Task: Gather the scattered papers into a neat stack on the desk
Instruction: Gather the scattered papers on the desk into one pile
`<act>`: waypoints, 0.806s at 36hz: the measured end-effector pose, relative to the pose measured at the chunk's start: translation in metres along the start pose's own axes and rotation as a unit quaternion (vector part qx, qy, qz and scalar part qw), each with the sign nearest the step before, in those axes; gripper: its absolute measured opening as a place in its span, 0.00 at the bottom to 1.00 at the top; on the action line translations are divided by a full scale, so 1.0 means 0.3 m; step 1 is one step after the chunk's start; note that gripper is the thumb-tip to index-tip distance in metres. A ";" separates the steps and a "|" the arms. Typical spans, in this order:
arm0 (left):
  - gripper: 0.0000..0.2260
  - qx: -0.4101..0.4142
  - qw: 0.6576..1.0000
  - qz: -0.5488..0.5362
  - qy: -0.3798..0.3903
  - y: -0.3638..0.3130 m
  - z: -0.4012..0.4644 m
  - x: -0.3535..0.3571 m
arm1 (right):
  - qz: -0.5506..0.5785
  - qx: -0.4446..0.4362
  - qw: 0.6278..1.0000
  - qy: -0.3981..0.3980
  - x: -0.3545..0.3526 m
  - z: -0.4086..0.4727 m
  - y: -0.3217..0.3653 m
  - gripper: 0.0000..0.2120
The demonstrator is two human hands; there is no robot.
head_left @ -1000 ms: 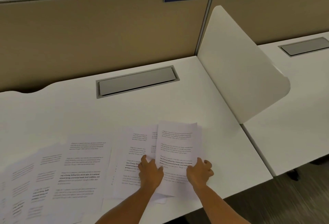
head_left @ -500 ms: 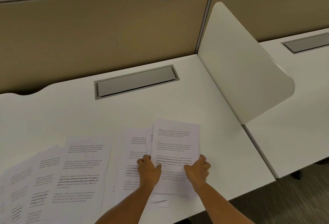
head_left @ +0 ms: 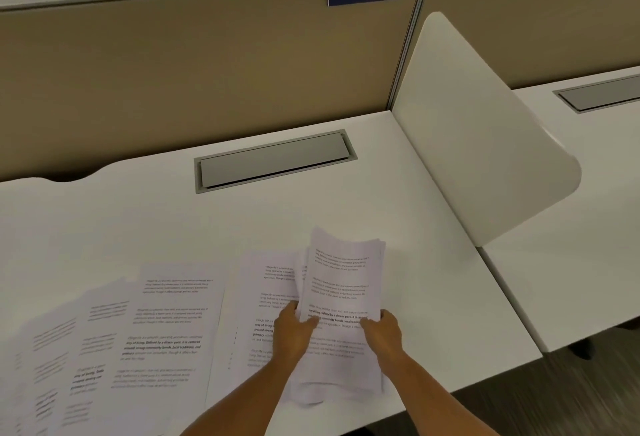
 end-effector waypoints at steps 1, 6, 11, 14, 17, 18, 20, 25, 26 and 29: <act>0.16 0.006 1.000 -0.009 0.003 -0.005 -0.005 -0.007 | 0.010 -0.008 1.000 0.014 0.005 -0.009 0.002 0.12; 0.19 0.037 0.998 -0.055 0.013 -0.023 -0.032 -0.067 | 0.021 -0.070 0.996 0.044 0.026 -0.062 0.018 0.15; 0.18 0.064 0.996 -0.050 0.022 -0.002 -0.041 -0.183 | 0.048 -0.091 0.991 0.088 0.061 -0.134 0.042 0.14; 0.15 0.071 0.996 -0.048 0.003 0.024 -0.046 -0.252 | 0.042 -0.093 0.990 0.102 0.099 -0.161 0.051 0.16; 0.10 0.068 0.996 -0.044 -0.034 0.053 -0.051 -0.312 | 0.026 -0.093 0.988 0.117 0.156 -0.182 0.053 0.16; 0.09 0.066 0.996 -0.038 -0.045 0.063 -0.051 -0.330 | 0.021 -0.093 0.988 0.123 0.177 -0.189 0.054 0.17; 0.09 0.062 0.996 -0.011 -0.068 0.081 -0.047 -0.361 | 0.007 -0.100 0.986 0.132 0.216 -0.200 0.058 0.17; 0.04 0.046 0.994 0.050 -0.088 0.111 -0.034 -0.402 | -0.042 -0.118 0.986 0.114 0.282 -0.213 0.050 0.17; 0.04 0.044 0.994 0.056 -0.085 0.120 -0.027 -0.404 | -0.050 -0.115 0.986 0.107 0.290 -0.212 0.046 0.18; 0.13 0.025 0.995 0.071 -0.070 0.131 -0.006 -0.398 | -0.085 -0.101 0.987 0.092 0.311 -0.209 0.038 0.20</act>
Point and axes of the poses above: each hand's wrist, its own z-axis towards the middle knuckle, its own x-axis out of the palm, y = z × x, the point moved 2 cm from there along z, towards the middle knuckle, and after that the axes turned 4 degrees about x, right-handed, at the moved point
